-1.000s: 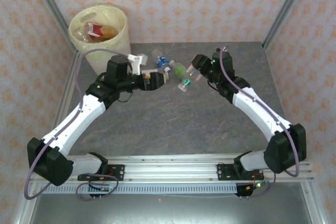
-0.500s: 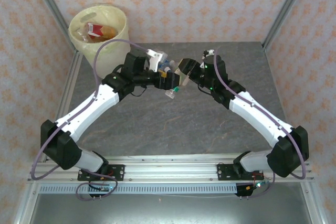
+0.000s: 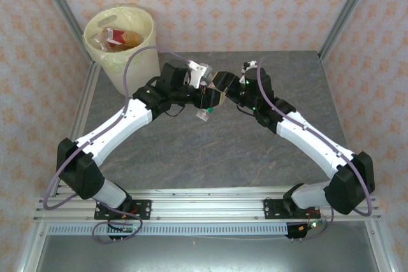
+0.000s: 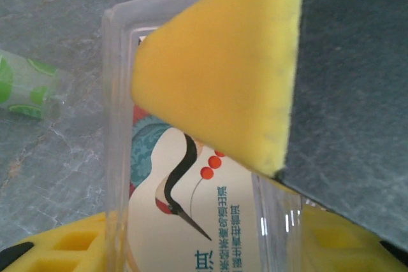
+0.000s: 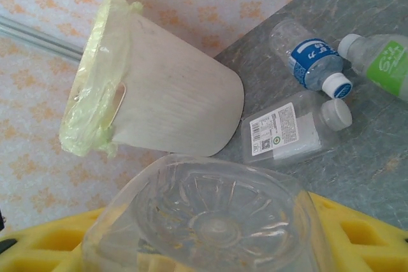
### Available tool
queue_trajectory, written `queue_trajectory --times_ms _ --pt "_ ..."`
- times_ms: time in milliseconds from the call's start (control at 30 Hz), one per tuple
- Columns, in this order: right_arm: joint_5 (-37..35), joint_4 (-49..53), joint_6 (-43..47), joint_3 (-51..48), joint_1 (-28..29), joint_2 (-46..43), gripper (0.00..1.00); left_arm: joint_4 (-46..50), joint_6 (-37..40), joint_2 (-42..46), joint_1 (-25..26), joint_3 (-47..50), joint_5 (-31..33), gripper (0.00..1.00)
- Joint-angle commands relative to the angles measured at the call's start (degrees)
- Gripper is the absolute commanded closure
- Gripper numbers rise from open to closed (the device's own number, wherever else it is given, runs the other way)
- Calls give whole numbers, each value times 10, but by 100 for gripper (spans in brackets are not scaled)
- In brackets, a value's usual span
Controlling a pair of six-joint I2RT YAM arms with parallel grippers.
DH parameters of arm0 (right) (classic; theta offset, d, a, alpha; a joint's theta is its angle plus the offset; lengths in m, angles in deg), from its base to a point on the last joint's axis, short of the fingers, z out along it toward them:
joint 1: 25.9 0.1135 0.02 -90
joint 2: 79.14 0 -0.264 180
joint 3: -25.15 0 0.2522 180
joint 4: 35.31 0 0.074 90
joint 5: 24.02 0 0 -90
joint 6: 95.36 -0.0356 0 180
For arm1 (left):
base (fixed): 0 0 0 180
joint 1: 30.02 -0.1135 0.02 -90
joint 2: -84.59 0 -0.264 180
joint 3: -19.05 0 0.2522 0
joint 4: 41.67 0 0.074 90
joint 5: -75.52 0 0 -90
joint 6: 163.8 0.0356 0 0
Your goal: Put the plastic bottles in the bin
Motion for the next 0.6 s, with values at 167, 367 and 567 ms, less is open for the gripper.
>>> queue_trajectory --times_ms 167,367,567 --pt "-72 -30 -71 -17 7 -83 11 -37 -6 11 -2 17 38 56" --pt "-142 -21 -43 -50 2 -141 1 -58 -23 36 -5 40 113 58" --pt "-196 49 -12 -62 1 -158 1 -85 -65 78 -27 75 212 58"
